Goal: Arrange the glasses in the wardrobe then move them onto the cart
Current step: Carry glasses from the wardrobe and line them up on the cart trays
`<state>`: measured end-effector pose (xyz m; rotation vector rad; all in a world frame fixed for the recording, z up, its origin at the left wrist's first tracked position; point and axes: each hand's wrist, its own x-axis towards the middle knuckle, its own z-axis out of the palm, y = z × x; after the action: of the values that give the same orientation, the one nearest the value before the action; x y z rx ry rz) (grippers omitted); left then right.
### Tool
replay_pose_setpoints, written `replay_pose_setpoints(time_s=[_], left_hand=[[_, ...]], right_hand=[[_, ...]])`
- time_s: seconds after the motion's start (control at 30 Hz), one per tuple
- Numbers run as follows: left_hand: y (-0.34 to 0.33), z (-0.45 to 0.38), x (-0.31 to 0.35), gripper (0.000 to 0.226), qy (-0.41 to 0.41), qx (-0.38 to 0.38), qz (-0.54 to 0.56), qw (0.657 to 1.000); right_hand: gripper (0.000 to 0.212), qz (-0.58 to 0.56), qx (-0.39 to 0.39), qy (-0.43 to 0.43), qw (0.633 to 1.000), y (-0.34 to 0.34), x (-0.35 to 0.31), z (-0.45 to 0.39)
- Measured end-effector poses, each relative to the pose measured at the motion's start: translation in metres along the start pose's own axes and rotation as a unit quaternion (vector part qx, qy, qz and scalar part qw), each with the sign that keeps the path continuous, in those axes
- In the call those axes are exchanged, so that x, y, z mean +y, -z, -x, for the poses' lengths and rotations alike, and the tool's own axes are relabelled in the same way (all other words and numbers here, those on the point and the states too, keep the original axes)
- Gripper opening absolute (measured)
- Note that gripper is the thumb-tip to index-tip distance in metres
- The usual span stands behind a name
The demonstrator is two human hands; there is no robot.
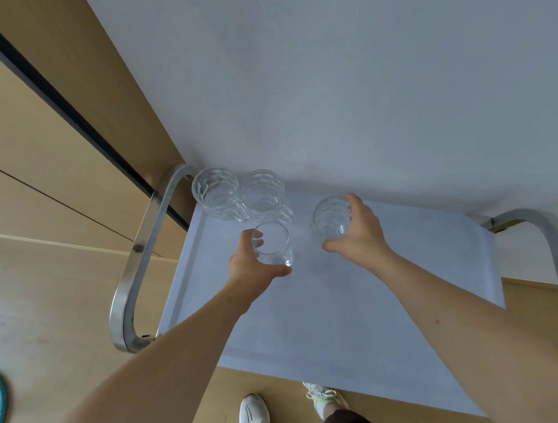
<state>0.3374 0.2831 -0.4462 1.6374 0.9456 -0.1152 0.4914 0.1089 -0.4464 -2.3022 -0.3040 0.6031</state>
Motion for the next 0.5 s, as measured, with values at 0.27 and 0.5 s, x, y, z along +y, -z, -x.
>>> replay_pose_setpoints(time_s=[0.27,0.5], left_hand=[[0.000,-0.004,0.000,0.082,0.009,0.011,0.016,1.000],[0.001,-0.002,0.000,0.083,0.005,0.015,0.010,1.000]], right_hand=[[0.113,0.022,-0.014,0.022,0.999,-0.002,-0.018,-0.042],[0.115,0.031,-0.029,0.042,0.998,-0.010,-0.031,-0.053]])
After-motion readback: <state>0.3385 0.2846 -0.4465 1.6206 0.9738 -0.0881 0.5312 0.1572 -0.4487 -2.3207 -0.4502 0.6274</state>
